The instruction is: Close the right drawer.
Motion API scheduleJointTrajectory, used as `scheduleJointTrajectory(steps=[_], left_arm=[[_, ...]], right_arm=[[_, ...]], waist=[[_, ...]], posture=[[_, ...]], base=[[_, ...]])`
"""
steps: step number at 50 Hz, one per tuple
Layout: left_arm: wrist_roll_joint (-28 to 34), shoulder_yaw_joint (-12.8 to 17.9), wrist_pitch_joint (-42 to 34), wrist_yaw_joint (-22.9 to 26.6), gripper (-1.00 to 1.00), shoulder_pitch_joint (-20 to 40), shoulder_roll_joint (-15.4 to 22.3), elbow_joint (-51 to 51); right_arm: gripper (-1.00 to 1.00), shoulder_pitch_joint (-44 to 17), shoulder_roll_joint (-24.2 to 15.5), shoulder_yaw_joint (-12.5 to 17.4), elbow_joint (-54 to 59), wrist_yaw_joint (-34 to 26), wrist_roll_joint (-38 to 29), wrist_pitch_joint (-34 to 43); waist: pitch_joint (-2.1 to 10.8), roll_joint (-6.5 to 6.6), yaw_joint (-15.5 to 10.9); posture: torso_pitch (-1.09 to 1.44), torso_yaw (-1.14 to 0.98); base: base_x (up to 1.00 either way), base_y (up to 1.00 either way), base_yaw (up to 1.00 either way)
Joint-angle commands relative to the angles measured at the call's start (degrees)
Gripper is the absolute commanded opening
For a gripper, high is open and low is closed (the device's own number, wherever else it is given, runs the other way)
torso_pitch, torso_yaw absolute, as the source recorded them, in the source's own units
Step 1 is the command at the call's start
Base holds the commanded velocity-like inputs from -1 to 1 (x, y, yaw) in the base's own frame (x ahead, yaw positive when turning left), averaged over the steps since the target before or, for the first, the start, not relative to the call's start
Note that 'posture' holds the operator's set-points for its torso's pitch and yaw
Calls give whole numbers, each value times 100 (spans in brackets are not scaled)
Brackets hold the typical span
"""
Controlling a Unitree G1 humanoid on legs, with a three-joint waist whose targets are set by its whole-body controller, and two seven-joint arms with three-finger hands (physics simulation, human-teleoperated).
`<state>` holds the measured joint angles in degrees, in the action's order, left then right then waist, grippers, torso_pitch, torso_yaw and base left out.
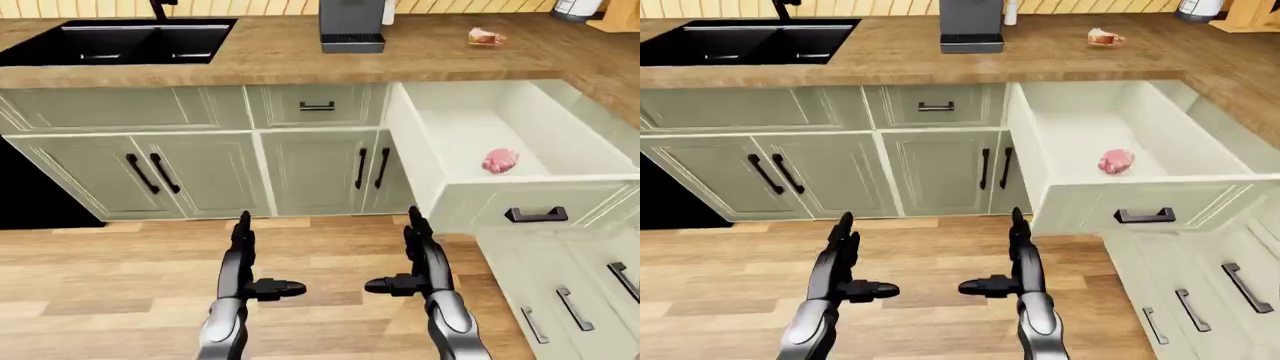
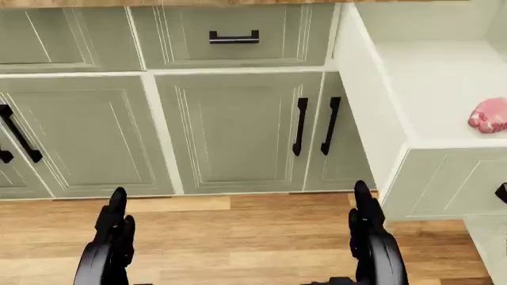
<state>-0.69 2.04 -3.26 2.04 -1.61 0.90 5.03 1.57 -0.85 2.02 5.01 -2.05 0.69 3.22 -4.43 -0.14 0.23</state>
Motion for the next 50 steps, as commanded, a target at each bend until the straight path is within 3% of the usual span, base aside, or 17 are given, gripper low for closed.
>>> scheduleJointTrajectory(steps=[1,3,4,5,7,8,26,32,44,50], left_arm=[[184,24,61,-400,100,268,-50,-435],[75,-38,131,-163,100,124,0,-646],[240,-40,468,-253,100,87,20,-605],[135,-16,421,-187,100,75,6,-673],[100,-19,431,-106,100,38,10,-757],[43,-17,434,-67,100,-8,-2,-894],[172,91,713,-266,100,-435,-42,-2564],[225,118,821,-242,100,-635,-75,-3286],[98,228,423,-206,100,-914,-166,-4566],[-232,321,817,-131,100,-1120,-252,-4993]], right_arm=[[100,-117,-31,-12,-647,20,-45,-349],[100,-95,-23,-23,-698,15,-73,-365],[100,-82,-15,-16,-725,9,-56,-388],[100,-74,-14,-17,-784,-17,-32,-369],[100,-15,12,-69,-1019,-68,-7,-505],[100,-9,15,-94,-1057,-16,-99,-544],[100,283,-18,-145,-2194,-91,-502,-818],[100,553,13,-336,-3416,-276,-728,-772],[100,742,42,-129,-4656,-354,-655,-555],[100,818,67,-90,-5129,-347,-701,-569]], waist=[[5,-45,12],[357,-6,-28],[301,-8,-32],[91,-35,-22],[400,-45,-23],[430,-44,-29],[508,-18,-36],[473,-9,-45],[413,-5,-34],[393,-15,-36]], posture=[[0,0],[0,0],[0,0],[0,0],[0,0],[0,0],[0,0],[0,0],[0,0],[0,0]], base=[[0,0,0],[0,0,0],[0,0,0],[0,0,0],[0,0,0],[0,0,0],[0,0,0],[0,0,0],[0,0,0],[0,0,0]])
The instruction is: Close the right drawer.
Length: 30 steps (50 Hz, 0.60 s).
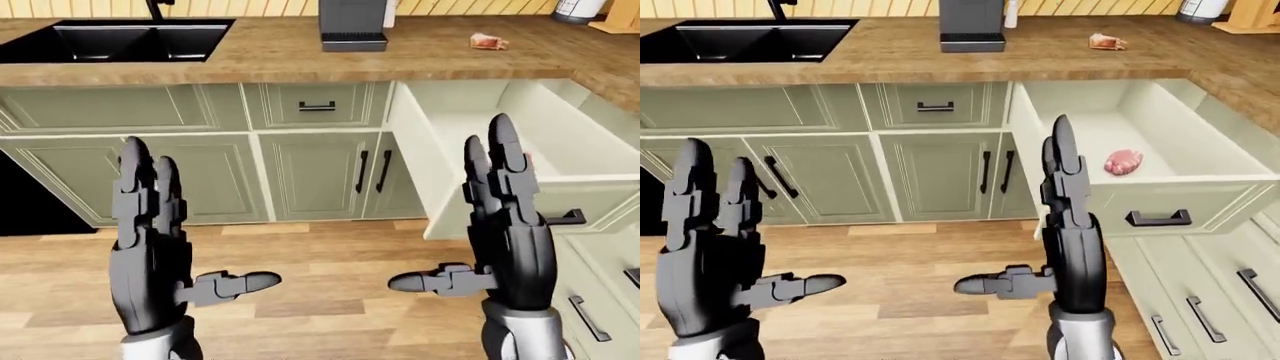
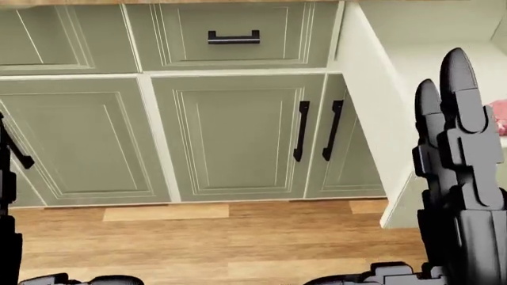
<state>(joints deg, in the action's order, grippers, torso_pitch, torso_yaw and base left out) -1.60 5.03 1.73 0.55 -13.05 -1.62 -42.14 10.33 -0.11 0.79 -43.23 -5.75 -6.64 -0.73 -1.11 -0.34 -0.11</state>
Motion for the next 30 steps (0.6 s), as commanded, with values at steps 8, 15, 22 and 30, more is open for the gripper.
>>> scheduleJointTrajectory(steps=[8,15,22,30], left_arm=[[-450,19,751,169,100,-234,-52,-568],[-455,-27,847,217,100,-333,-73,-765],[-659,-19,553,221,100,-392,-58,-1130],[-766,61,545,293,100,-487,-149,-1461]], right_arm=[[100,-31,25,2,-988,-25,20,-84],[100,-101,42,22,-1000,46,74,-64],[100,2,28,13,-1095,43,164,-55],[100,89,-4,-194,-1285,-50,-96,-81]], waist=[[52,4,-16],[57,-6,-10],[62,1,-15],[67,11,-13]], posture=[[0,0],[0,0],[0,0],[0,0]], base=[[0,0,0],[0,0,0],[0,0,0],[0,0,0]])
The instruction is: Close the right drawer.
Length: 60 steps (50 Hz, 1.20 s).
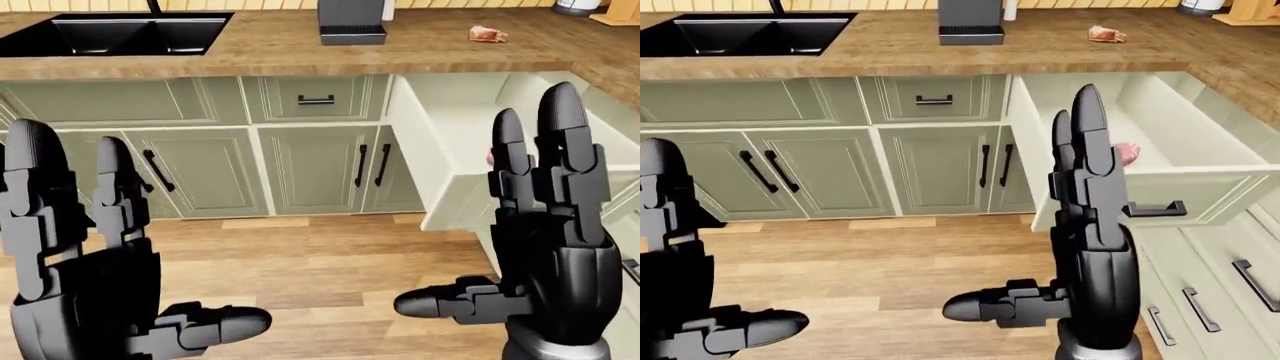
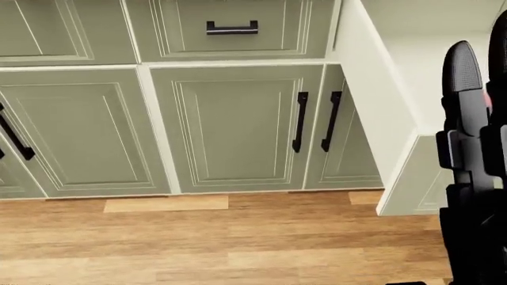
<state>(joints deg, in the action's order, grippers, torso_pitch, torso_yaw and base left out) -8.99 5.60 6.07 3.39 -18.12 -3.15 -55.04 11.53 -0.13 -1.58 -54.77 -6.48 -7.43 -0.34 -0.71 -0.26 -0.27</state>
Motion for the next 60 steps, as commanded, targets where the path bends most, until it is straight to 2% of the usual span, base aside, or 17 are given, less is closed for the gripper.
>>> scheduleJointTrajectory(steps=[1,8,24,25,27,34,37,41,42,43,45,50,52,54,55,56,60], left_arm=[[-41,6,123,17,100,19,0,-167],[-21,-2,103,7,100,56,3,-126],[15,-12,51,-52,100,94,12,-129],[12,-14,57,-52,100,91,12,-127],[-10,-24,18,-52,100,83,17,-148],[-45,-29,-8,-52,100,79,16,-134],[-37,-63,6,-43,100,78,16,-73],[-42,-79,17,-48,100,61,25,-71],[-34,-102,44,-40,100,49,23,-49],[-32,-112,72,-36,100,36,23,-30],[-38,-104,105,-39,100,32,26,-9],[-29,-117,139,-41,100,28,34,21],[-14,-124,162,-44,100,22,37,14],[-18,-122,153,-50,100,23,39,2],[-11,-135,135,-53,100,22,40,-10],[-5,-144,128,-58,100,20,41,-18],[-10,-139,104,-72,100,28,46,-44]], right_arm=[[100,-18,-6,35,-126,15,-50,-139],[100,1,-7,-79,-314,10,-260,-77],[100,-34,54,153,-134,273,-197,-291],[100,-16,48,125,-101,245,-159,-334],[100,-19,47,86,-118,243,-218,-323],[100,-14,49,12,-117,260,-253,-302],[100,13,34,4,-94,260,-245,-342],[100,25,31,14,-58,262,-242,-383],[100,29,33,28,-52,264,-221,-393],[100,31,33,24,-40,262,-227,-399],[100,33,31,13,-34,259,-239,-405],[100,49,26,4,17,248,-239,-460],[100,63,28,5,89,248,-201,-506],[100,75,25,-8,79,243,-213,-508],[100,74,25,1,70,242,-207,-498],[100,72,29,16,65,240,-160,-487],[100,83,24,16,77,231,-168,-507]], waist=[[33,3,3],[45,-3,-2],[65,-1,-1],[132,26,43],[-47,41,52],[-137,-8,137],[-171,87,153],[-294,496,70],[-261,295,34],[-252,380,91],[-185,372,79],[-194,110,22],[-167,-60,6],[-53,-393,31],[-143,-183,108],[-159,-250,86],[-175,-67,127]], posture=[[0,0],[0,0],[0,0],[0,0],[0,0],[0,0],[0,0],[0,0],[0,0],[0,0],[0,0],[0,0],[0,0],[0,0],[0,0],[0,0],[0,0]], base=[[0,0,0],[0,0,0],[0,0,0],[0,0,-23],[0,0,-45],[0,0,-48],[0,0,-49],[0,0,-49],[0,0,-48],[0,0,-48],[0,0,-49],[0,0,-49],[0,0,-48],[0,0,-48],[0,0,-47],[0,0,-45],[0,0,-39]])
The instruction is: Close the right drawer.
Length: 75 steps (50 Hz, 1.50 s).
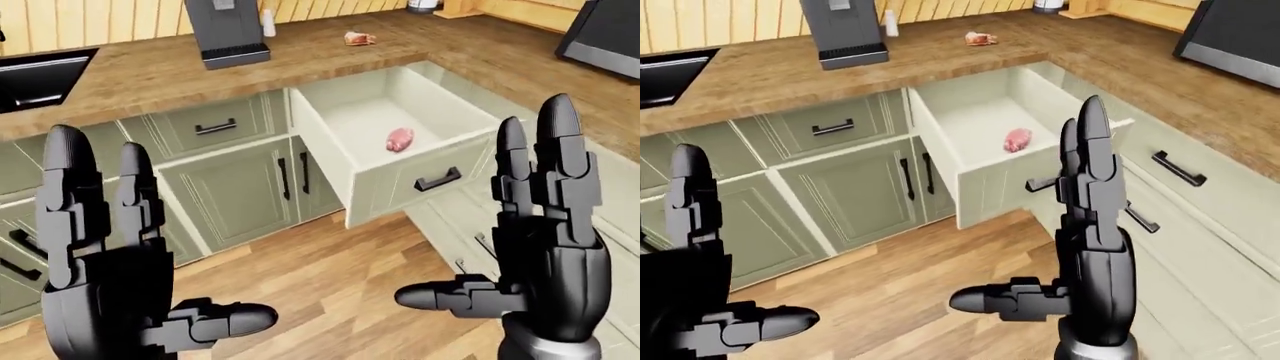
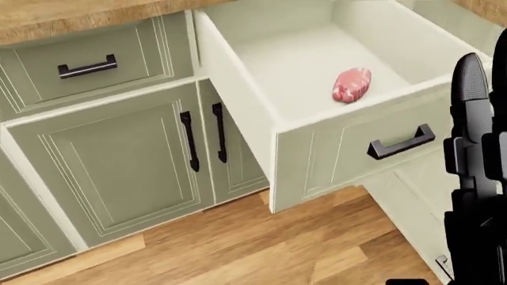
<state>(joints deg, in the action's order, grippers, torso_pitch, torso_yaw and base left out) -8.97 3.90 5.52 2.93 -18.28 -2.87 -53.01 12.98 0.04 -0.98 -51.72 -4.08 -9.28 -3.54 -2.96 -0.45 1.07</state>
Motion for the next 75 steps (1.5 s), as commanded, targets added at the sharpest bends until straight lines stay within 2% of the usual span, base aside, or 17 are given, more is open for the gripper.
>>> scheduleJointTrajectory(steps=[1,5,7,17,21,22,30,35,36,38,45,48,58,62,63,71,75], left_arm=[[-13,32,160,-26,100,43,18,-251],[-44,57,108,-42,100,58,19,-292],[-32,44,120,-31,100,47,16,-291],[-57,89,140,-23,100,80,8,-213],[-47,69,93,-32,100,78,10,-250],[-40,59,99,-30,100,66,8,-259],[-19,46,162,-26,100,51,11,-207],[-30,53,233,-2,100,38,14,-162],[-33,62,235,-6,100,44,13,-160],[-39,66,255,-1,100,39,11,-153],[-37,58,231,-4,100,36,13,-183],[-44,60,210,-7,100,30,12,-206],[-63,82,229,10,100,26,3,-194],[-83,106,162,-9,100,61,7,-220],[-81,103,157,-10,100,62,5,-227],[-42,68,182,-9,100,81,4,-167],[-45,69,150,-24,100,82,12,-196]], right_arm=[[100,-60,8,-43,-230,-10,22,-189],[100,-60,10,-50,-249,-13,14,-182],[100,-68,14,-49,-256,-9,12,-168],[100,-113,13,-83,-336,-19,5,-39],[100,-118,1,-111,-323,-19,-11,-41],[100,-95,-4,-88,-307,-16,2,-91],[100,-59,6,-53,-228,-24,24,-204],[100,-88,8,-96,-276,-19,-14,-113],[100,-90,7,-89,-276,-16,-8,-111],[100,-74,2,-80,-262,-16,3,-146],[100,-24,-1,-67,-204,-35,18,-268],[100,-17,1,-62,-212,-40,22,-267],[100,-11,6,-52,-214,-30,19,-291],[100,-36,6,-56,-218,-35,7,-261],[100,-27,4,-46,-214,-37,19,-272],[100,-38,10,-8,-231,-60,39,-247],[100,-42,11,8,-234,-65,48,-244]], waist=[[8,4,-22],[-62,264,-91],[55,590,-108],[39,90,-134],[178,-456,-94],[95,-213,-34],[-25,74,-82],[23,611,-134],[-47,359,-193],[0,423,-140],[35,31,-142],[155,-413,-108],[-41,132,-94],[26,596,-143],[-42,357,-190],[35,114,-139],[159,-409,-110]], posture=[[0,0],[0,0],[0,0],[0,0],[0,0],[0,0],[0,0],[0,0],[0,0],[0,0],[0,0],[0,0],[0,0],[0,0],[0,0],[0,0],[0,0]], base=[[0,0,-40],[0,0,-37],[0,0,-32],[0,0,-33],[0,0,-33],[0,0,-33],[0,0,-32],[0,0,-31],[0,0,-30],[0,0,-29],[0,0,-29],[0,0,-29],[0,0,-29],[0,0,-29],[0,0,-29],[0,0,-29],[0,0,-29]])
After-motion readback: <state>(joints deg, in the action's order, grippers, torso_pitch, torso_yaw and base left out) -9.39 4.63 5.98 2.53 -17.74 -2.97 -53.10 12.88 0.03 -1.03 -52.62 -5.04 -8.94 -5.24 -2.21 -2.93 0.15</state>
